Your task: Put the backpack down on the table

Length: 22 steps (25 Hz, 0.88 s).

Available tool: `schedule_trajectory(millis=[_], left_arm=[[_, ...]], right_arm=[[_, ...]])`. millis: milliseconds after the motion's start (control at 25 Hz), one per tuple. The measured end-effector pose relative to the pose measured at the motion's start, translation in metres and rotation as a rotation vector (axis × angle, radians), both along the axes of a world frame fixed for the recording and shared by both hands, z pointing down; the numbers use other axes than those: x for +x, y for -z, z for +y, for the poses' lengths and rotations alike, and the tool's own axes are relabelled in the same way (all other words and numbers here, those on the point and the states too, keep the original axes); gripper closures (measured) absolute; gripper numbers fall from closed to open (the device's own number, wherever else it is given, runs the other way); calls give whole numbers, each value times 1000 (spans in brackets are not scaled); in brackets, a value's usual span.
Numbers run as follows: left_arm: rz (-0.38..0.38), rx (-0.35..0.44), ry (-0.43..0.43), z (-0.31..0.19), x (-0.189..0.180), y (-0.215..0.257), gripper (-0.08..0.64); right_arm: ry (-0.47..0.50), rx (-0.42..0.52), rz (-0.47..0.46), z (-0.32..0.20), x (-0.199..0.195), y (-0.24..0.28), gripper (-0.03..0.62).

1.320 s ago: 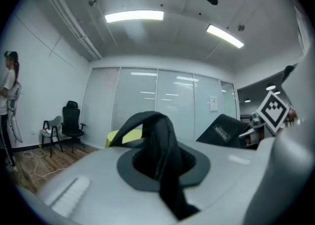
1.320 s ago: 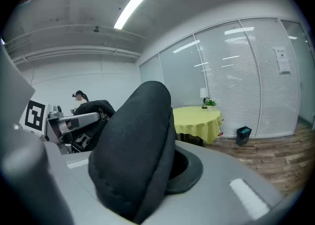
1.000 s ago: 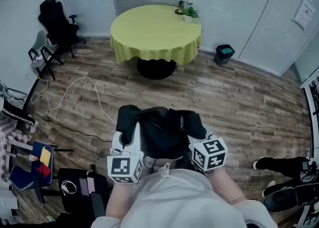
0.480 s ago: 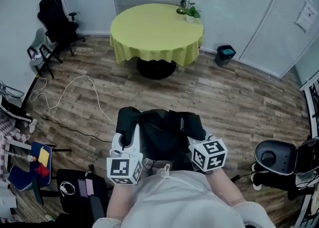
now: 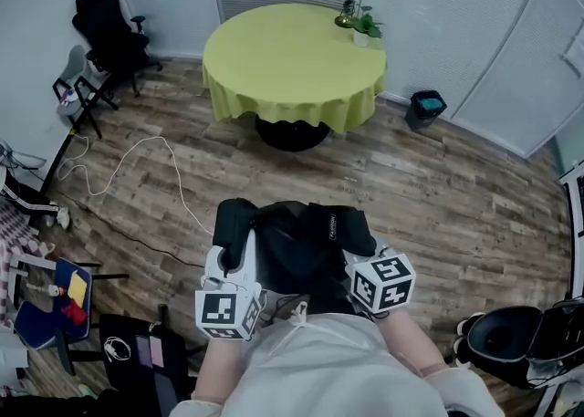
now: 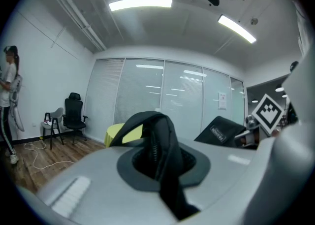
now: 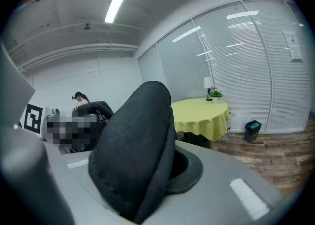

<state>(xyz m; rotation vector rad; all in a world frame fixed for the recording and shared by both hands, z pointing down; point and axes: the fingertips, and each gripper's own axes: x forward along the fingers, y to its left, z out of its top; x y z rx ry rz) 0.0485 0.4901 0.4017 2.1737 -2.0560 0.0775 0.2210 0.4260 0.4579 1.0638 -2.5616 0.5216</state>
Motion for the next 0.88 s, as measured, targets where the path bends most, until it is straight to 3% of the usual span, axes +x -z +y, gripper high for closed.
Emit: schedule_trajectory(millis=[520,880], left_arm=[[-12,8,104,-179,28,5,532],[-29,-35,99,-258,32,-7,532]], right_arm=[[126,10,-29,-199,19,11,557],[114,-17,-21,-281,23,-2,557]])
